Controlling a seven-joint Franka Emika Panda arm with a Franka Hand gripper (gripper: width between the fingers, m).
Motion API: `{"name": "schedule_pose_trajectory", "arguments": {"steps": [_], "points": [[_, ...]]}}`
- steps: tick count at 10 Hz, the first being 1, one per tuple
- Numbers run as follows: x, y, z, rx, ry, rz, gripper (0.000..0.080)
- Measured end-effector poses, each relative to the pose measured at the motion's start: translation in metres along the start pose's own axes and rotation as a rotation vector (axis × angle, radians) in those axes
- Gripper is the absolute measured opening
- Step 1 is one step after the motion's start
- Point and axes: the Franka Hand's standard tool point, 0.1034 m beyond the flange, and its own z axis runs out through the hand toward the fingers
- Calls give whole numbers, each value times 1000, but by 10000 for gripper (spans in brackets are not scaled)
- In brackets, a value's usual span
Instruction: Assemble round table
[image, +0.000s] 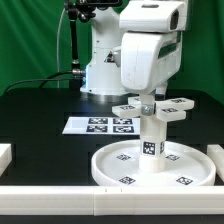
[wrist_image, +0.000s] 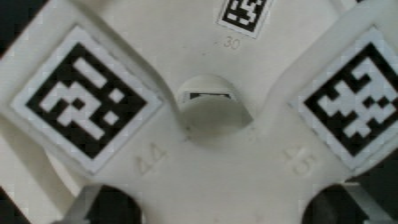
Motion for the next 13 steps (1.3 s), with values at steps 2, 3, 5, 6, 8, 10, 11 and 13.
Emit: {"name": "schedule_pose_trajectory", "arguments": {"steps": [2,3,5,6,8,10,11,13], "points": [[0,-1,1,2,4,295,442],[0,0,1,-5,10,393,442],[1,-2,1,8,27,707,442],[1,-5,1,24,33,865,442],[2,-5,1,27,36,1003,442],[3,-5,1,33,36,1139,442],[3,-5,1,36,36,1216,442],[3,-5,2,42,38,1347,442]]}}
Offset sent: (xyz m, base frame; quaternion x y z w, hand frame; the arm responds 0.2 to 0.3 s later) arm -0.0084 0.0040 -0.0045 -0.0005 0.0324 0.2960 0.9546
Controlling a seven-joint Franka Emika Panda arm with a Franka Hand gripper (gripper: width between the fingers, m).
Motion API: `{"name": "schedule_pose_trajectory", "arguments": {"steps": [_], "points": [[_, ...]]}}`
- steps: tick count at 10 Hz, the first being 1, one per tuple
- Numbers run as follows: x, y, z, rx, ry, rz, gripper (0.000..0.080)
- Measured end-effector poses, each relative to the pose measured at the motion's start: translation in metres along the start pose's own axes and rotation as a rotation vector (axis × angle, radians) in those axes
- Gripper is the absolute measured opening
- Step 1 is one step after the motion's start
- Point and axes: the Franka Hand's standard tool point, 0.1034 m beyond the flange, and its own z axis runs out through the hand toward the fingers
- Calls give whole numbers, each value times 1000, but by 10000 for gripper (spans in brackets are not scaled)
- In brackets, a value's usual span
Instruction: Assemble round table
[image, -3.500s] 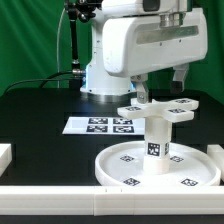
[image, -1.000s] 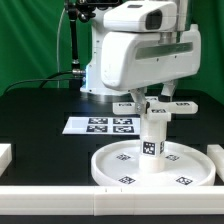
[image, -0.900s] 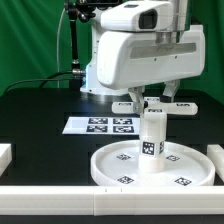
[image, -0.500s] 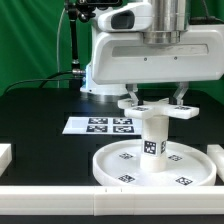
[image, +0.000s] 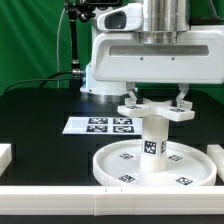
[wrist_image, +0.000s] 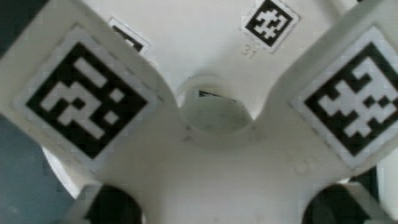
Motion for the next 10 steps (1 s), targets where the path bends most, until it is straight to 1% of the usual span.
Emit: {"name": "schedule_pose_trajectory", "arguments": {"steps": [1,2,3,4,5,6,7,10], "points": [[1,0,0,22,11,156,442],[0,1,1,35,16,264,442],[0,0,1,54,21,412,443],[1,-1,1,69,30,542,443],[1,-4,2,90,32,692,443],[1,-4,1,101,34,806,443],[2,-5,1,100,35,823,443],[2,-4,2,112,22,1004,443]]}}
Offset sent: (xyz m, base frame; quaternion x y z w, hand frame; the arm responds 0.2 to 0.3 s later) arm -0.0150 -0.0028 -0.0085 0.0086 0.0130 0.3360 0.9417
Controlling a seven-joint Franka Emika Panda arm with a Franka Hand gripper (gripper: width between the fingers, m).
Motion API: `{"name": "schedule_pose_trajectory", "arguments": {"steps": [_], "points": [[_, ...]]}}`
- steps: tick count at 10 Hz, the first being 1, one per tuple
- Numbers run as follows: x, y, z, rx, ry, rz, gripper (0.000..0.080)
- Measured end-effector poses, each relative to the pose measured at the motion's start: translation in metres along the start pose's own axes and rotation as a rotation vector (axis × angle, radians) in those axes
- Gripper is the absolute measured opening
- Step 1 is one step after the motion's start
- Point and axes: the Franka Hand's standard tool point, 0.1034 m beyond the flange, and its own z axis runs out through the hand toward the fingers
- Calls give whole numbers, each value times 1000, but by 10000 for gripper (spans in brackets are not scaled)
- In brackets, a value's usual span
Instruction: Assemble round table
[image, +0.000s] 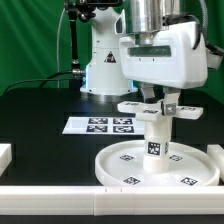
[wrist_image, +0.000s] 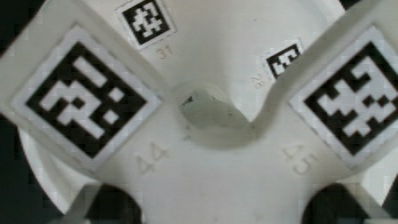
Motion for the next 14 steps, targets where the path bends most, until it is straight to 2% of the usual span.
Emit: {"name": "schedule_pose_trajectory", "arguments": {"steps": [2,3,7,10,11,13,14], "points": [[1,0,0,7,-10,141,443],[2,1,0,25,-23,280,443],[1,0,1,41,-43,656,443],[1,0,0,40,-49,694,444],[0,-1,-7,38,-60,645,614],[-1,-7,-20,64,-78,608,642],[-1,-6,-18,62,-75,587,642]]}}
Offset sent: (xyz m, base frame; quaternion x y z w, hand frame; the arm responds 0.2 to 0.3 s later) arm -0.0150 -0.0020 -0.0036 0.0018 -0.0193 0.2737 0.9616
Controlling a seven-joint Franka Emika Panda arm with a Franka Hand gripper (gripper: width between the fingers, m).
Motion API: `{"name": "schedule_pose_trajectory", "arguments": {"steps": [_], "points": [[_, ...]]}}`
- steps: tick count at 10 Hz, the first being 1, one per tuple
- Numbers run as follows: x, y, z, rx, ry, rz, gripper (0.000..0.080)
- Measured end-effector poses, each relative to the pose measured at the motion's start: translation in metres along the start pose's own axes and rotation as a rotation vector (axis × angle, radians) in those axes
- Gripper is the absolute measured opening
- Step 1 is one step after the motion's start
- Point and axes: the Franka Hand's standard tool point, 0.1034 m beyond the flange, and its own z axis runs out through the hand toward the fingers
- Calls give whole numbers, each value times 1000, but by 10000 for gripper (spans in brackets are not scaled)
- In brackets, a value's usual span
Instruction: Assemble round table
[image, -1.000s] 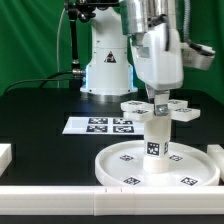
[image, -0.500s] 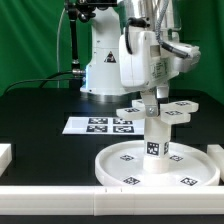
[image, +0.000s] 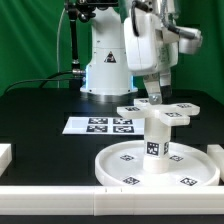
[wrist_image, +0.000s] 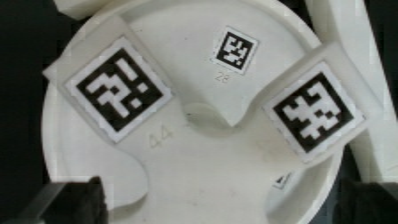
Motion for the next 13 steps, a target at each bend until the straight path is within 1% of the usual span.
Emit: {"name": "schedule_pose_trajectory", "arguments": {"steps": [2,3,4,5,6,7,8,13], "points": [[0,0,1,-1,1,-63,649],[-2,2,1,-23,6,-204,649],[-8,3,0,-64,12,-364,649],[-12,-1,-2,-81,5,-515,649],[-16,-4,-3,-105,-10,-652,649],[-21,-5,-2,-149,-19,-835,649],[-22,-8,-2,-140,-21,-870,649],[-20,-7,-1,-142,-45,-1216,649]]}}
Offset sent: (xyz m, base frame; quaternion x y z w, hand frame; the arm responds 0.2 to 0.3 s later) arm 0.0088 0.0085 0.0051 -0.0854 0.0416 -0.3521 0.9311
